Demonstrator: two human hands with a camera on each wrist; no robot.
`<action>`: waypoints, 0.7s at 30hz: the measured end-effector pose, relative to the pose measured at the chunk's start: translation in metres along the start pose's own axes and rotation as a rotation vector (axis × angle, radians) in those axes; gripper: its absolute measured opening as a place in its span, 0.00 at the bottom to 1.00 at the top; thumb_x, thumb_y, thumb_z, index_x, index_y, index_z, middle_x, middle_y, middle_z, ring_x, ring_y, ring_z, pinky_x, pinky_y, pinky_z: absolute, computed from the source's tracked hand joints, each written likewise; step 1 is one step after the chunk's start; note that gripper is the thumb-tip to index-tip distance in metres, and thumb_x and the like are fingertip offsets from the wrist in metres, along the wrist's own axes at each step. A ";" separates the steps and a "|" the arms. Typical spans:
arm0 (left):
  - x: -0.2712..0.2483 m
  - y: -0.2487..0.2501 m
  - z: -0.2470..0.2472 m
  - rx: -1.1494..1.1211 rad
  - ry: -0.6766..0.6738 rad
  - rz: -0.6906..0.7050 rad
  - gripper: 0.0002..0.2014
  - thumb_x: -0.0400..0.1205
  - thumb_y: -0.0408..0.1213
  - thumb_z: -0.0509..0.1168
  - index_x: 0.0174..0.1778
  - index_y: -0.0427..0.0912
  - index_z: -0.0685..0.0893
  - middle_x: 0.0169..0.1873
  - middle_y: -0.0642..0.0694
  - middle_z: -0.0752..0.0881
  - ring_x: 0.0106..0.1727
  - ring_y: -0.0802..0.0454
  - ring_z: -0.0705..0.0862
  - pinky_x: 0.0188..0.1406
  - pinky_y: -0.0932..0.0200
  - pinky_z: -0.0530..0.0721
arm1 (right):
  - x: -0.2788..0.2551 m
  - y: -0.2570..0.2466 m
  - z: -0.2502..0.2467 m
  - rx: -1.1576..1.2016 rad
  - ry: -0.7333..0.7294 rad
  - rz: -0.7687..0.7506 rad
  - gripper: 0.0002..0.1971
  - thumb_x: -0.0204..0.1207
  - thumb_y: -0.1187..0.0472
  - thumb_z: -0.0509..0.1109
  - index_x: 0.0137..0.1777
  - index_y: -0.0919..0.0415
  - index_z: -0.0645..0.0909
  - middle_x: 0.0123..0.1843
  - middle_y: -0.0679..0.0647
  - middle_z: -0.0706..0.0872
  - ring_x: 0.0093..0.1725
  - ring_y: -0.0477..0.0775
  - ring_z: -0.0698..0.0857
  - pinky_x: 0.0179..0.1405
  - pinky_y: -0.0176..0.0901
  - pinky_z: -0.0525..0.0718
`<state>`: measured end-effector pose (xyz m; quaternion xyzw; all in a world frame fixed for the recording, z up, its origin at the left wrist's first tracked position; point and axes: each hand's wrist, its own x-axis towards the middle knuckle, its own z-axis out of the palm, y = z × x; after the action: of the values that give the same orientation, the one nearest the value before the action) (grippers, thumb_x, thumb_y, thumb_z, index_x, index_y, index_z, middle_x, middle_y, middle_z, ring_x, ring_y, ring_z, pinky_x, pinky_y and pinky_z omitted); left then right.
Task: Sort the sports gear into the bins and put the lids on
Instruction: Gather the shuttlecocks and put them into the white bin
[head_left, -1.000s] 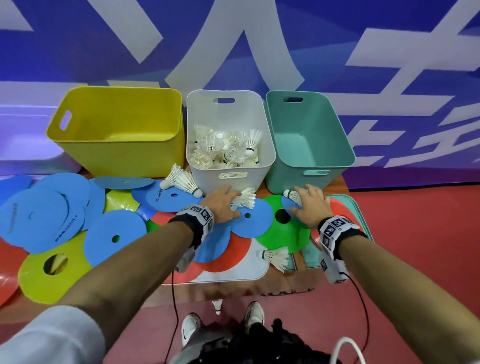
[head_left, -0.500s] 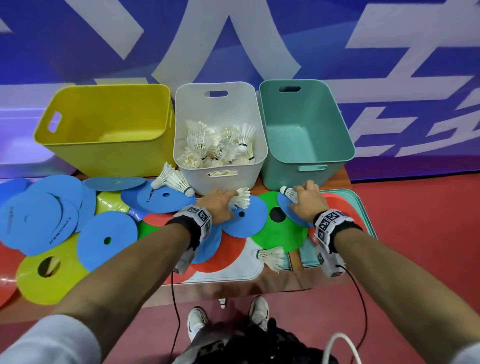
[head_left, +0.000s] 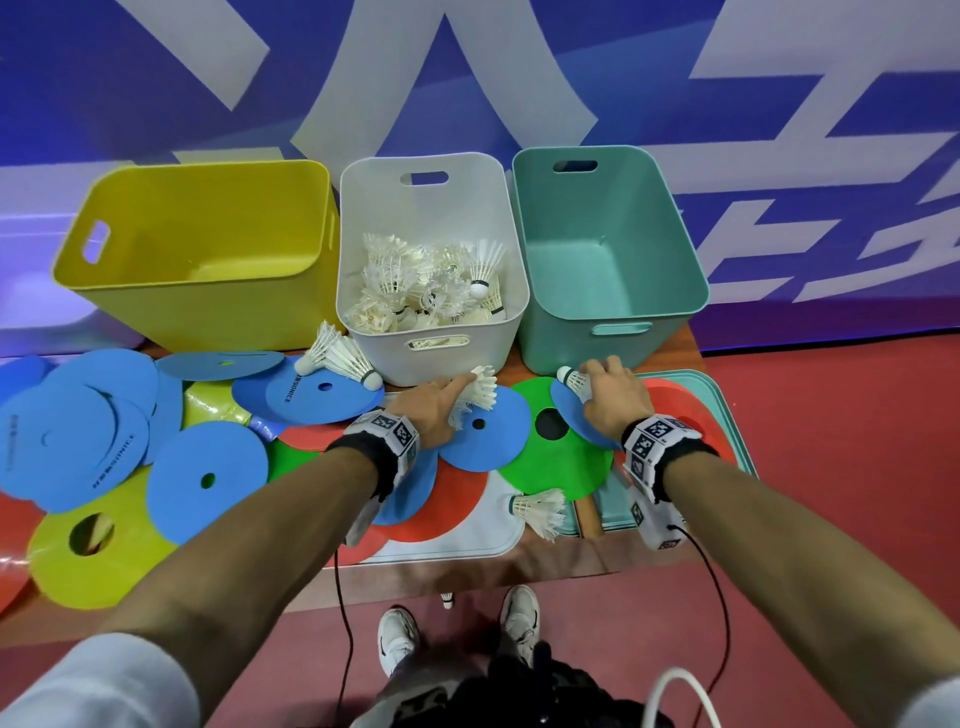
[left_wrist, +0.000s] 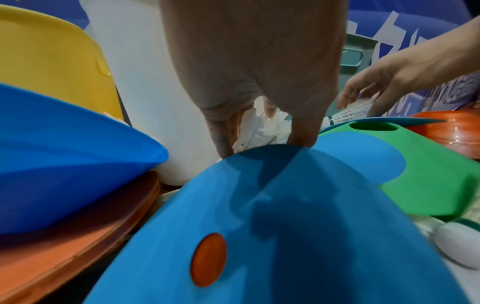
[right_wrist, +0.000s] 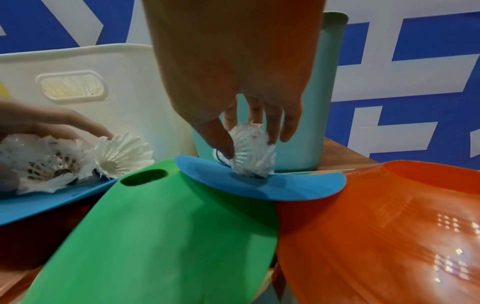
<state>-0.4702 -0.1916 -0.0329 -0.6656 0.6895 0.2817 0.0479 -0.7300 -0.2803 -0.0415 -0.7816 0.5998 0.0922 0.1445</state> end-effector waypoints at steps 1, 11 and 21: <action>0.000 -0.001 0.000 -0.004 0.009 0.009 0.42 0.79 0.41 0.69 0.86 0.51 0.53 0.77 0.39 0.71 0.71 0.38 0.76 0.66 0.49 0.76 | 0.000 0.000 0.000 0.016 0.007 -0.004 0.25 0.75 0.64 0.65 0.73 0.58 0.72 0.67 0.63 0.73 0.66 0.68 0.76 0.65 0.58 0.75; -0.004 -0.003 -0.011 -0.197 0.127 -0.001 0.37 0.79 0.50 0.69 0.84 0.56 0.60 0.75 0.42 0.73 0.72 0.41 0.74 0.71 0.50 0.71 | -0.003 0.003 0.002 0.084 -0.033 0.037 0.27 0.78 0.48 0.69 0.75 0.53 0.70 0.71 0.62 0.76 0.70 0.67 0.73 0.70 0.52 0.71; -0.012 0.009 -0.017 -0.262 0.163 0.024 0.40 0.78 0.47 0.72 0.83 0.56 0.58 0.78 0.41 0.68 0.75 0.40 0.73 0.72 0.46 0.72 | -0.025 -0.013 -0.005 0.281 0.046 -0.001 0.20 0.76 0.52 0.68 0.68 0.50 0.76 0.64 0.57 0.78 0.63 0.64 0.81 0.61 0.52 0.77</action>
<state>-0.4727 -0.1888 -0.0105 -0.6784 0.6565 0.3146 -0.0989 -0.7242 -0.2559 -0.0274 -0.7558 0.6096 -0.0106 0.2387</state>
